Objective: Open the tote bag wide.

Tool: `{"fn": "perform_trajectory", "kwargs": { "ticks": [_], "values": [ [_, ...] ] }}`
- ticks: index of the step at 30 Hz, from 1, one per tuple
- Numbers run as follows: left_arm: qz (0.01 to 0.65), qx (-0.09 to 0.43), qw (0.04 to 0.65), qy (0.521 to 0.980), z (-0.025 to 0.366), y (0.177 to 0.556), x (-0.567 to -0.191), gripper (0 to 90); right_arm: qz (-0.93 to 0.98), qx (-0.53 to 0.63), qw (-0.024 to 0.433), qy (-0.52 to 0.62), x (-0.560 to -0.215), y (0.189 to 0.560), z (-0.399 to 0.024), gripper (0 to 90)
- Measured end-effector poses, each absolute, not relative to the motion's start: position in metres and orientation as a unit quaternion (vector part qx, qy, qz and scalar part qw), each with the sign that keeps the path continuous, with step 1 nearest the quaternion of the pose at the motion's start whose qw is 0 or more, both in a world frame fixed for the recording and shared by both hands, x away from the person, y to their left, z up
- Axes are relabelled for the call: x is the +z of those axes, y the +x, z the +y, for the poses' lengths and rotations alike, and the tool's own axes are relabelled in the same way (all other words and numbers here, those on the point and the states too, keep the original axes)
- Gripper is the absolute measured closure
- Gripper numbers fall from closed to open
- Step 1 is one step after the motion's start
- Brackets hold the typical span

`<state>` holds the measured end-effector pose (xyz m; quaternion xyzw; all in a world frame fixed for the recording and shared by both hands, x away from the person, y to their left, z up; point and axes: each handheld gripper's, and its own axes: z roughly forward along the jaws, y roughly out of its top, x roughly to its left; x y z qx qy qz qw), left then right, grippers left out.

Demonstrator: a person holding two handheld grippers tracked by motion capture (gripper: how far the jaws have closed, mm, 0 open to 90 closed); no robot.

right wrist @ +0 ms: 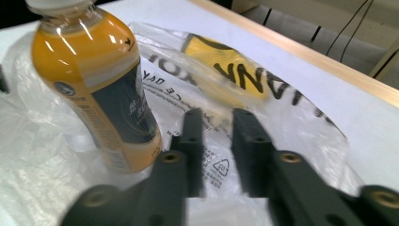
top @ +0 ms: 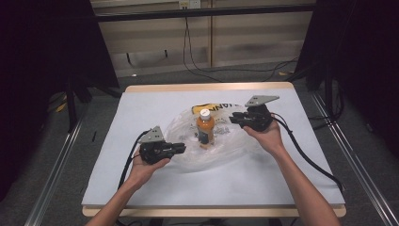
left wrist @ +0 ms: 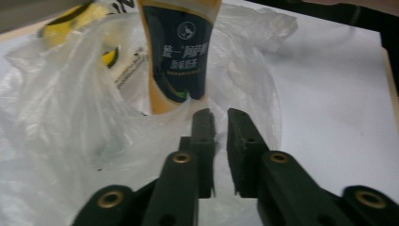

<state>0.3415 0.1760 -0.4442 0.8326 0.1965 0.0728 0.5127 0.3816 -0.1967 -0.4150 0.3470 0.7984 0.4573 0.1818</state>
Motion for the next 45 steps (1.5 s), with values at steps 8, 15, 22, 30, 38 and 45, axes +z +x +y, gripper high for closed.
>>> {"fn": "perform_trajectory", "kwargs": {
  "ticks": [8, 15, 22, 30, 38, 45],
  "values": [
    [0.231, 0.118, 0.538, 0.802, 0.187, 0.335, -0.437, 40.3, 0.775, 0.471, 0.214, 0.363, -0.411, 0.352, -0.215, 17.8],
    [0.260, 0.145, 0.531, 0.793, 0.198, 0.332, -0.442, 18.1, 0.751, 0.501, 0.225, 0.366, -0.419, 0.328, -0.236, 6.3],
    [0.276, 0.160, 0.540, 0.779, 0.215, 0.320, -0.435, 6.3, 0.738, 0.516, 0.235, 0.366, -0.417, 0.299, -0.251, 3.6],
    [0.299, 0.174, 0.534, 0.771, 0.234, 0.307, -0.437, 4.0, 0.715, 0.523, 0.257, 0.387, -0.415, 0.267, -0.274, 4.6],
    [0.308, 0.167, 0.532, 0.771, 0.248, 0.286, -0.446, 3.5, 0.700, 0.515, 0.269, 0.415, -0.429, 0.228, -0.288, 7.5],
    [0.334, 0.167, 0.528, 0.763, 0.261, 0.265, -0.453, 2.7, 0.687, 0.509, 0.273, 0.441, -0.440, 0.200, -0.301, 7.9]
  ]
}}
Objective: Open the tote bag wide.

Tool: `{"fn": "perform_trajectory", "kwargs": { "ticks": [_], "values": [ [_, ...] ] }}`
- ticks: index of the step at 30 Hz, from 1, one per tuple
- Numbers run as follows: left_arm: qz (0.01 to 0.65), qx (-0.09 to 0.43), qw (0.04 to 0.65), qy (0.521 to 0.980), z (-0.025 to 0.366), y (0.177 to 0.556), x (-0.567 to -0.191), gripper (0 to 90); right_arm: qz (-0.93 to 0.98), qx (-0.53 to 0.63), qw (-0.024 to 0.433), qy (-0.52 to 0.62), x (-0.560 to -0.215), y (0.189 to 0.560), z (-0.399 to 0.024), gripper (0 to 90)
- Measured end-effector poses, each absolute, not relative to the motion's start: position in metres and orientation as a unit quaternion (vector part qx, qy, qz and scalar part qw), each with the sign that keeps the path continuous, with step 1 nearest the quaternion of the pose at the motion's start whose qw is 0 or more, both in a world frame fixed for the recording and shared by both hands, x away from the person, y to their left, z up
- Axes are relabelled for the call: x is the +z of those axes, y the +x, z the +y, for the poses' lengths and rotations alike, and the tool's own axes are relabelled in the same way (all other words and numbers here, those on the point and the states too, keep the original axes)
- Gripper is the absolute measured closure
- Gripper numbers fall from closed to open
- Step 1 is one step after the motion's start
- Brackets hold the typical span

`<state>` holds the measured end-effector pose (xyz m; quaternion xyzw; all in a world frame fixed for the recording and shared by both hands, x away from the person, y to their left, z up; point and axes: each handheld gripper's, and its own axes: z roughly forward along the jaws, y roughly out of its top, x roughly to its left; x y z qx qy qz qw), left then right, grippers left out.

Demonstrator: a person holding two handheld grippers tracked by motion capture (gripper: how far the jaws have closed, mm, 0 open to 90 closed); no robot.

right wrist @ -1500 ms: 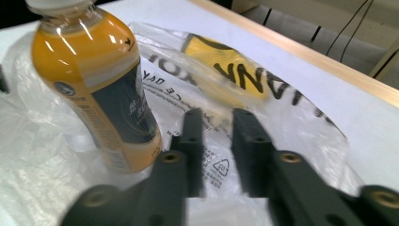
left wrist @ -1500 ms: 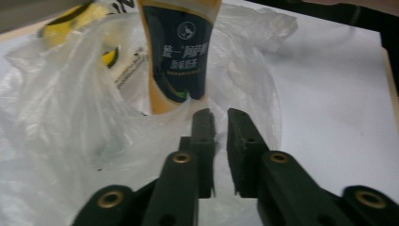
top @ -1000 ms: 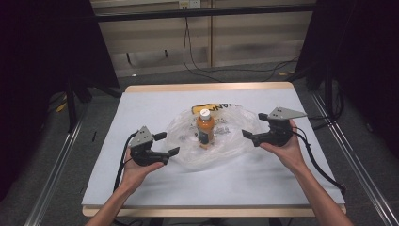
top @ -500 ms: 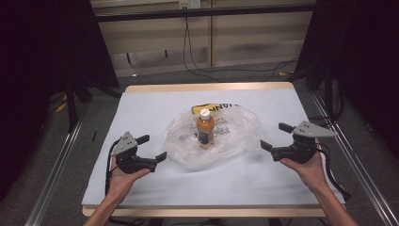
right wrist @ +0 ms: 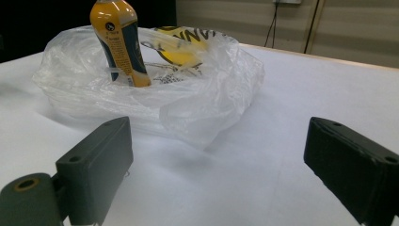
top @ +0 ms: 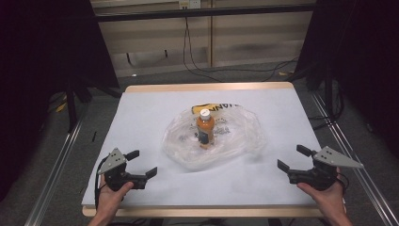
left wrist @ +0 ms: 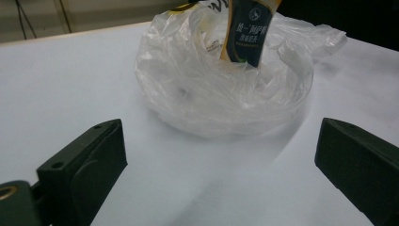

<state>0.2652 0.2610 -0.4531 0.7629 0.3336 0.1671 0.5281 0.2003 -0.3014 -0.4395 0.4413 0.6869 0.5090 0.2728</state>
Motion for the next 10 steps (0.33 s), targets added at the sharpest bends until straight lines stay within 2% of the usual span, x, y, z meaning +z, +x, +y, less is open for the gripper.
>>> {"fn": "perform_trajectory", "kwargs": {
  "ticks": [6, 10],
  "values": [
    [0.343, 0.162, 0.516, 0.768, 0.272, 0.250, -0.458, 2.4, 0.676, 0.507, 0.276, 0.457, -0.442, 0.179, -0.306, 5.1],
    [0.336, 0.184, 0.518, 0.765, 0.276, 0.246, -0.454, 2.2, 0.674, 0.505, 0.274, 0.465, -0.446, 0.170, -0.301, 5.3]
  ]
}}
